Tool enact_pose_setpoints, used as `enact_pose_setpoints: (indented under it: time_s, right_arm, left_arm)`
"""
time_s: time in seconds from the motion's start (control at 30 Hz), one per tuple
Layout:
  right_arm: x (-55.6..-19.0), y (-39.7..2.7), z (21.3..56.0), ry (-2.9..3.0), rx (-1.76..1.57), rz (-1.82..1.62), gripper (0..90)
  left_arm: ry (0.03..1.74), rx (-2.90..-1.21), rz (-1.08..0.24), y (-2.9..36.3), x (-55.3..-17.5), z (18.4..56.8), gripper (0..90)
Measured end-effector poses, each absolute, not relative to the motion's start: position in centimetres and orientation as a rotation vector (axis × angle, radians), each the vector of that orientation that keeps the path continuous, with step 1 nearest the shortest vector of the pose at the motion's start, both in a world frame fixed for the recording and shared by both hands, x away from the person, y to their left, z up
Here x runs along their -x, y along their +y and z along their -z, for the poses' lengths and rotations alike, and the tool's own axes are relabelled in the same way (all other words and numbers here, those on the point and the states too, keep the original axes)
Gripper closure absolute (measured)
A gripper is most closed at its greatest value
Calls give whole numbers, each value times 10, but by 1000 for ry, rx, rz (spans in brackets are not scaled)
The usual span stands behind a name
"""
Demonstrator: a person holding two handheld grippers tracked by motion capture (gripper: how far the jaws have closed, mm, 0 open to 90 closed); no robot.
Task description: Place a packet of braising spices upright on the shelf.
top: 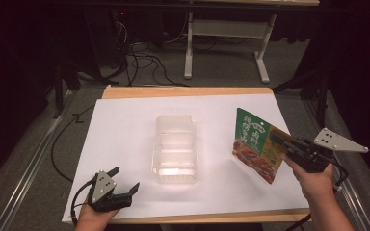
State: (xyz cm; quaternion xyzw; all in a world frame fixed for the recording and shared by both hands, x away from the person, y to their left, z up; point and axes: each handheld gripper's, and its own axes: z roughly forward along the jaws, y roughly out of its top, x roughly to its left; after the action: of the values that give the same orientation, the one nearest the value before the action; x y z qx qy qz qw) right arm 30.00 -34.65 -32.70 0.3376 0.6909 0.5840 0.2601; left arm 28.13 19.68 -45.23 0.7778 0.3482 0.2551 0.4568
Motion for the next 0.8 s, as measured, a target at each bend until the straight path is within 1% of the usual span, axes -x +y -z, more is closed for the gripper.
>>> enact_pose_setpoints:
  time_s: [0.2,0.5,0.8]
  right_arm:
    - [-308,-333,323,1876,-875,-1625,900]
    - [-324,-303,312,1899,-765,-1672,900]
    - [-337,-284,301,1888,-699,-1730,900]
  left_arm:
    - [859,-1917,-627,197,-281,452,157]
    - [857,-1913,-626,197,-281,452,157]
    - [858,-1913,-626,197,-281,453,156]
